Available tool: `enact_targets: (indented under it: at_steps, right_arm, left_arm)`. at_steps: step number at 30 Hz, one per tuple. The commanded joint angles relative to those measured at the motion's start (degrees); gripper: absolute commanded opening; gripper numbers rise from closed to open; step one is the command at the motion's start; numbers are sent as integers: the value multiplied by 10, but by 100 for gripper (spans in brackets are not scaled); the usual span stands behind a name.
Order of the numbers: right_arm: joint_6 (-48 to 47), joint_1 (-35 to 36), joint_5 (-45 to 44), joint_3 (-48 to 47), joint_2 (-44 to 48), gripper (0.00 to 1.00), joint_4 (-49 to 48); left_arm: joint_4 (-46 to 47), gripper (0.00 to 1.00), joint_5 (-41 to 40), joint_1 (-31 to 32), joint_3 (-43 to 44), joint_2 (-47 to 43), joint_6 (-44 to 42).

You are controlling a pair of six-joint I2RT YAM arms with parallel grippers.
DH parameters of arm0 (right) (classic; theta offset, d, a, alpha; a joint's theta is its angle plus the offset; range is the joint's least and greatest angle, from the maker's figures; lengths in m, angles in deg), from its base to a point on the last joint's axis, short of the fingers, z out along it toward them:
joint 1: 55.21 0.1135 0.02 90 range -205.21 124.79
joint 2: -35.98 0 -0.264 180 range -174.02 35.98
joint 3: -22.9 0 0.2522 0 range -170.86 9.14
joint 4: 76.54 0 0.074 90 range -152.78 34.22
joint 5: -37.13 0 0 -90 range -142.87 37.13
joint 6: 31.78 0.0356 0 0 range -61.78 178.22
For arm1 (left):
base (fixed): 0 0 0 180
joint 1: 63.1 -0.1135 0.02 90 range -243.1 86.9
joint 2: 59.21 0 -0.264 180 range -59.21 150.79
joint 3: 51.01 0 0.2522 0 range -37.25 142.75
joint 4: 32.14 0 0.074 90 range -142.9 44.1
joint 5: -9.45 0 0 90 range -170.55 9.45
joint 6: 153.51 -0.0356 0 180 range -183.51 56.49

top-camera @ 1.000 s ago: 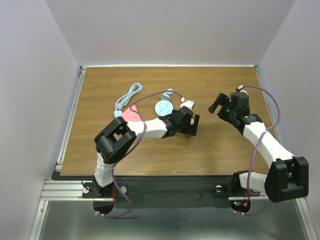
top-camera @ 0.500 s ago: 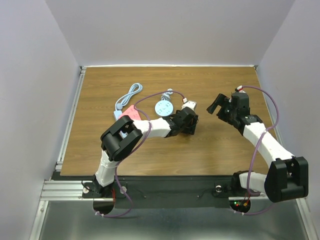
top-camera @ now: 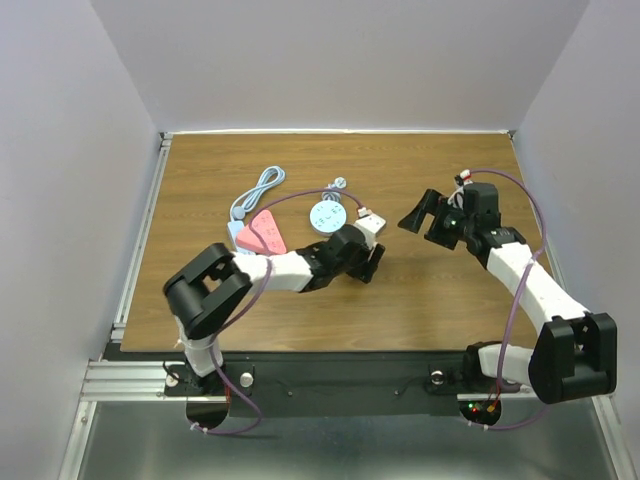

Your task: Insert the plug

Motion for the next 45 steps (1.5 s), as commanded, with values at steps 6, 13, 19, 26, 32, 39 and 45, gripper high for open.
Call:
enact_targets:
  at_steps: [6,13,19,26,32,39,45]
  right_arm:
    - [-33,-5,234,-53,-20,98,22]
    - [-42,-5,282,-47,2,99,22]
    - [-43,-5,298,-43,-2,99,22]
    - [-51,-4,326,-34,-18,99,18]
    - [-47,-4,326,-31,-15,99,13]
    - [-46,-4,335,-23,-21,99,3]
    - [-38,-4,364,-21,-20,86,-4]
  left_arm:
    - [167,0,97,-9,-92,-162,-101]
    - [162,0,128,-9,-91,-184,-97]
    - [170,0,115,-8,-96,-201,-87]
    - [180,0,118,1,-89,-197,-80]
    - [198,0,112,20,-77,-187,-68]
    - [202,0,116,26,-66,-183,-67]
    - [207,0,107,29,-68,-182,-66]
